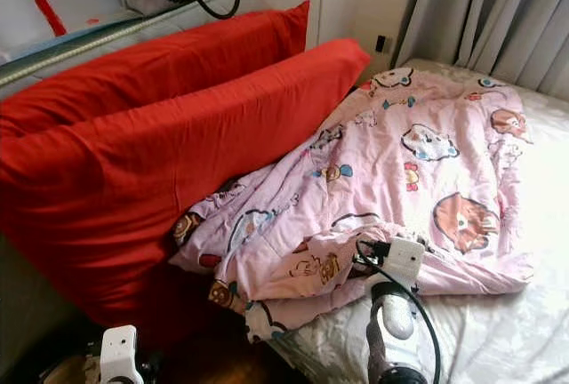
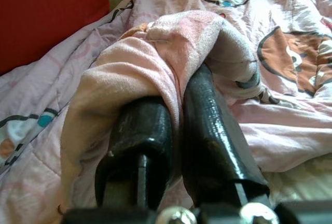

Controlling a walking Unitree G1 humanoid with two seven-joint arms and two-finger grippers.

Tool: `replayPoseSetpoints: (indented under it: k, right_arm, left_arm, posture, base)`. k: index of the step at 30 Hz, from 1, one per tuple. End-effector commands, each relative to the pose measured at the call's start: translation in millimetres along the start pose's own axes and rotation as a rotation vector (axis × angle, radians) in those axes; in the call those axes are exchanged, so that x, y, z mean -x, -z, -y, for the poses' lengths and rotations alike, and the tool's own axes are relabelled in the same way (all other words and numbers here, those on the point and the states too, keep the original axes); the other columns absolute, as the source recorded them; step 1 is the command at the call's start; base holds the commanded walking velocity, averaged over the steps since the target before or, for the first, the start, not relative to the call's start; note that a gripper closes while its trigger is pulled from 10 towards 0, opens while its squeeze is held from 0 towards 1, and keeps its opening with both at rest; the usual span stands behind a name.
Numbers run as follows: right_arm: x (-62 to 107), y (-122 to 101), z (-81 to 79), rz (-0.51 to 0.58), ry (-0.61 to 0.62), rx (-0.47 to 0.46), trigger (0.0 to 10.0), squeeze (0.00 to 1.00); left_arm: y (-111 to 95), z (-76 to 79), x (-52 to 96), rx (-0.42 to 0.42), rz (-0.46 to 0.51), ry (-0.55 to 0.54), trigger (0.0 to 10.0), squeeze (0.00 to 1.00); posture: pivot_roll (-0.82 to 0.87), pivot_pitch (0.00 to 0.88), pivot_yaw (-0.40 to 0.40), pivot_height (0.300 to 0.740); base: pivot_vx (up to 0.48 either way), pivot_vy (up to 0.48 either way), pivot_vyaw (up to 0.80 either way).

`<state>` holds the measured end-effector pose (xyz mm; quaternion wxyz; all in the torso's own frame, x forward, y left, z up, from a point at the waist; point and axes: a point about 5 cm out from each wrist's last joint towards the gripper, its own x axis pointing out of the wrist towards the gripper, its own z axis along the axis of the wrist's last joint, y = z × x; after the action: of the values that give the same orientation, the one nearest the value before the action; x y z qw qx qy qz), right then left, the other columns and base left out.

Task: Clean up the room

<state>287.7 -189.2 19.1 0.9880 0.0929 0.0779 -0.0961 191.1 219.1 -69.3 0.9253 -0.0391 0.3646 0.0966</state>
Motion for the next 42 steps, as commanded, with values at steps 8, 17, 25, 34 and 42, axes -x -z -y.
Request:
replayPoseSetpoints:
  k: [8,17,25,34,42]
  right_arm:
    - [-1.6,0.5,-4.4,-0.012,0.002,-0.006,10.0,0.0]
    - [-3.4,-0.6,-6.6,-0.017,0.002,-0.012,10.0,0.0]
    - [-3.0,-0.7,-9.2,-0.014,-0.01,-0.007,10.0,0.0]
    - [-3.8,-4.1,-5.5,0.006,0.013,-0.004,10.0,0.0]
    - [-4.2,-5.6,-4.1,0.017,0.02,0.003,10.0,0.0]
  left_arm:
    - [2.2,-5.0,0.2,-0.012,-0.029,-0.013,10.0,0.0]
    - [1.4,-4.1,-0.4,-0.003,-0.029,-0.014,10.0,0.0]
    - [4.9,-1.0,0.4,-0.006,-0.04,-0.006,10.0,0.0]
    - [7.6,-3.2,1.4,0.001,-0.051,-0.015,10.0,0.0]
    - [9.3,-2.9,1.7,-0.002,-0.061,-0.014,10.0,0.0]
  posture:
    - [0.04,0.134,-0.013,0.74]
    - [0.04,0.149,-0.014,0.74]
    - [0.05,0.162,-0.02,0.74]
    - [0.05,0.166,-0.022,0.74]
    - [0.05,0.166,-0.021,0.74]
  base:
    - [-0.181,0.0,0.0]
    - [-0.217,0.0,0.0]
    - [-0.257,0.0,0.0]
    - [-0.26,0.0,0.0]
    - [-0.261,0.0,0.0]
